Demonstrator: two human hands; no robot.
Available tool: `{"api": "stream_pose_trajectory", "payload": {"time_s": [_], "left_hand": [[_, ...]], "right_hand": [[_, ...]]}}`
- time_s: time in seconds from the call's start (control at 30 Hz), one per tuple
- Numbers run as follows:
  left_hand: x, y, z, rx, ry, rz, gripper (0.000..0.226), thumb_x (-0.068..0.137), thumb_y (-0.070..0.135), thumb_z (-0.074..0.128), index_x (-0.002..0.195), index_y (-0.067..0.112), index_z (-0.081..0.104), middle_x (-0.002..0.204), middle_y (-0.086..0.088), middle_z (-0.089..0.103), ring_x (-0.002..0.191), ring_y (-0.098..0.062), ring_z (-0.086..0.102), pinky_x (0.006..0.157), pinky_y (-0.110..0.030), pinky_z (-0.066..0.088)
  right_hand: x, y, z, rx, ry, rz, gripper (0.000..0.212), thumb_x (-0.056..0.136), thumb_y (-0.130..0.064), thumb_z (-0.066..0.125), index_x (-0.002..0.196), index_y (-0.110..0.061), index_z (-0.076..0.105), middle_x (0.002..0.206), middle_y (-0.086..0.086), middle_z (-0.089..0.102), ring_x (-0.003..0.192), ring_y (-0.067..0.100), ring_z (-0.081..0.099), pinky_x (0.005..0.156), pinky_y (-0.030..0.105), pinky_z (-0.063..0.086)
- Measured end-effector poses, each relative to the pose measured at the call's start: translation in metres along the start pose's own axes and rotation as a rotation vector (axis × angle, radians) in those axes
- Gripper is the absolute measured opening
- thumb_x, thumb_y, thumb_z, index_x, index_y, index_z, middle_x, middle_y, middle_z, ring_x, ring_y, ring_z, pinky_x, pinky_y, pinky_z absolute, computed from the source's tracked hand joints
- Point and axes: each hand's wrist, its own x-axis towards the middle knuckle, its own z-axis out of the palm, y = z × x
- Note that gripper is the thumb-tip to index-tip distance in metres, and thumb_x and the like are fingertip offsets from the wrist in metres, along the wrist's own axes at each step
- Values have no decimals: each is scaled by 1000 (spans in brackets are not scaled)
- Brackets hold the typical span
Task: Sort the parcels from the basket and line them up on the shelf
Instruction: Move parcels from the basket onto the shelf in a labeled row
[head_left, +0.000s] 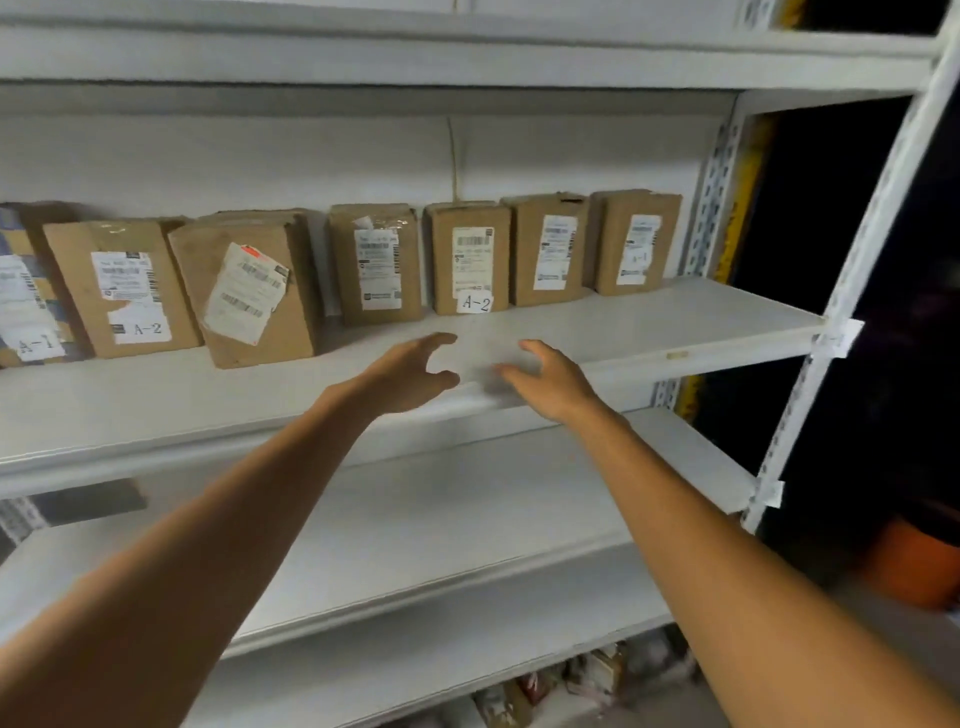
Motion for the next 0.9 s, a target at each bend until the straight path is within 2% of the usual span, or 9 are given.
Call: {"api": "stream_pose_trajectory", "payload": {"time_s": [0.17,0.3,0.43,0.53,0.6,0.7,0.8,0.9], "left_hand": [[13,90,65,-99,-105,115,53,93,28,59,142,27,40,144,-6,45,122,-24,48,96,-30,41],[10,147,124,-184,-260,276,49,94,28,58,140,32,42,145,0,42,132,-21,42,105,-29,36],[4,192,184,-146,-416,364,51,95,31,55,143,31,38,148,-5,40,132,-24,41,112,-37,33],[-13,222,240,-149,-553,449,48,96,25,54,142,26,40,146,-6,41,131,-27,44,107,-37,39],[-27,236,273,-166,-666,507,49,96,21,55,142,26,40,148,-7,40,132,-27,43,100,-35,42],[-47,255,320,-139,-801,622,51,95,23,56,142,28,40,147,-5,43,131,-24,44,97,-32,41],[-66,267,356,-125,-880,712,51,94,28,58,141,33,41,144,-1,46,129,-22,46,94,-31,41],[-87,274,390,-142,-996,766,51,95,23,58,142,28,40,144,-3,46,128,-23,48,91,-28,40]], "right_hand": [[-53,58,-66,-30,144,150,60,95,-42,56,146,-17,39,149,9,43,135,29,41,108,36,36],[-109,115,-109,-1,242,282,53,96,-35,56,144,-15,43,147,6,45,134,26,43,100,27,35],[-169,172,-134,3,344,483,50,96,-36,57,140,-15,46,139,8,51,128,29,49,99,34,42],[-219,204,-141,-4,403,633,48,96,-36,57,137,-13,49,136,9,52,124,28,51,101,38,46],[-247,225,-142,1,424,701,49,94,-40,57,136,-17,51,135,4,54,123,26,53,95,33,48],[-294,256,-135,-6,500,839,48,95,-35,57,136,-12,52,129,2,56,117,21,56,86,25,42],[-334,270,-124,2,579,948,54,93,-37,59,140,-12,49,136,8,56,123,27,54,92,29,43],[-374,281,-106,60,609,1029,50,94,-34,60,137,-10,51,138,10,53,126,29,50,100,35,39]]}}
